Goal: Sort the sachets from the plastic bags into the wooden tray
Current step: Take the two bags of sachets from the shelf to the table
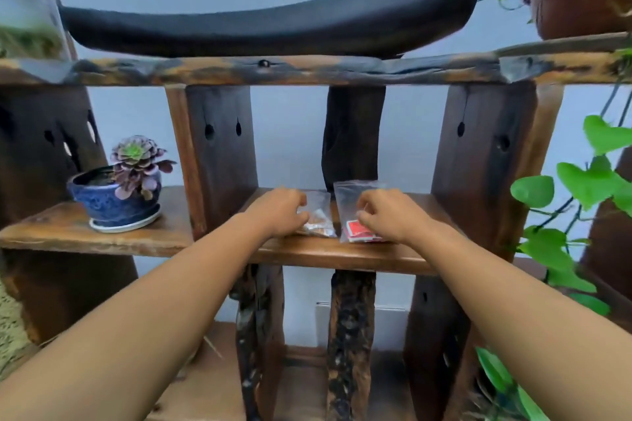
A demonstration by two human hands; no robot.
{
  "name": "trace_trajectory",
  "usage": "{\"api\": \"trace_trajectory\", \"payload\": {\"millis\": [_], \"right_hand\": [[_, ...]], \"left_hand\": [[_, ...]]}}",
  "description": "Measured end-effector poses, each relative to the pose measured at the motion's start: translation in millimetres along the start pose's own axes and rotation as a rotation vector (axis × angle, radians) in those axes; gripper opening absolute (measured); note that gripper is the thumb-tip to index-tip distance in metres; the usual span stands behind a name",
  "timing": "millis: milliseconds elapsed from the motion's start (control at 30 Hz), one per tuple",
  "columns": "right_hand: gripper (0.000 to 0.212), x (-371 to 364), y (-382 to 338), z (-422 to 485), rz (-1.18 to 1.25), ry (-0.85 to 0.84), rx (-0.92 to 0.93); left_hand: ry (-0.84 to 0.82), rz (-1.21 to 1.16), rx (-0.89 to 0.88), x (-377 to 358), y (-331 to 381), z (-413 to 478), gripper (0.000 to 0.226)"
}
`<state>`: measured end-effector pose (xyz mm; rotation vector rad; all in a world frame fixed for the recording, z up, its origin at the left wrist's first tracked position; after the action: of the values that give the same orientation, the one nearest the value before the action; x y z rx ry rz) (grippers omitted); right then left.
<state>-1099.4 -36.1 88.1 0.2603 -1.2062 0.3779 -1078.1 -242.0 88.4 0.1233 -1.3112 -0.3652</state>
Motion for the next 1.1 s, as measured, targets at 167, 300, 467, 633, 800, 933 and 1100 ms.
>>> {"api": "trace_trajectory", "payload": {"millis": [167, 300, 467, 633, 800, 933, 1100], "right_hand": [[0.036, -6, 23, 43, 0.019, -0.05, -0.056], [0.03, -14, 37, 77, 0.043, -0.067, -0.105], [0.037, -36, 39, 118, -0.012, -0.088, -0.064], [0.047, -46, 41, 144, -0.025, -0.102, -0.04], [0.032, -55, 42, 153, -0.085, -0.142, -0.042], [0.023, -63, 42, 151, -0.089, -0.148, -0.053], [0.023, -62, 38, 140, -0.071, -0.115, -0.046]], "left_hand": [[-0.012, -0.035, 0.019, -10, -15, 47, 0.043], [-0.036, -0.046, 0.042, -18, -33, 87, 0.045], [-0.014, -0.047, 0.047, -35, -55, 129, 0.052], [-0.066, -0.063, 0.065, -52, -74, 150, 0.059], [-0.102, -0.096, 0.058, -59, -79, 155, 0.049], [-0.073, -0.092, 0.033, -57, -74, 155, 0.044], [-0.002, -0.152, -0.01, -49, -71, 148, 0.031]]}}
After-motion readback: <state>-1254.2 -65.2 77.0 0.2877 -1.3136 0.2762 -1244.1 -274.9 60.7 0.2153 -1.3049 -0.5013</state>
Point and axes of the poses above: each hand's wrist, its own z-axis towards the middle knuckle, its own x-axis out of the back of the hand, y = z × x, the point moved 4 cm from there along z, towards the middle knuckle, and after that the axes turned 12 degrees about -z, right-handed, at the moved point
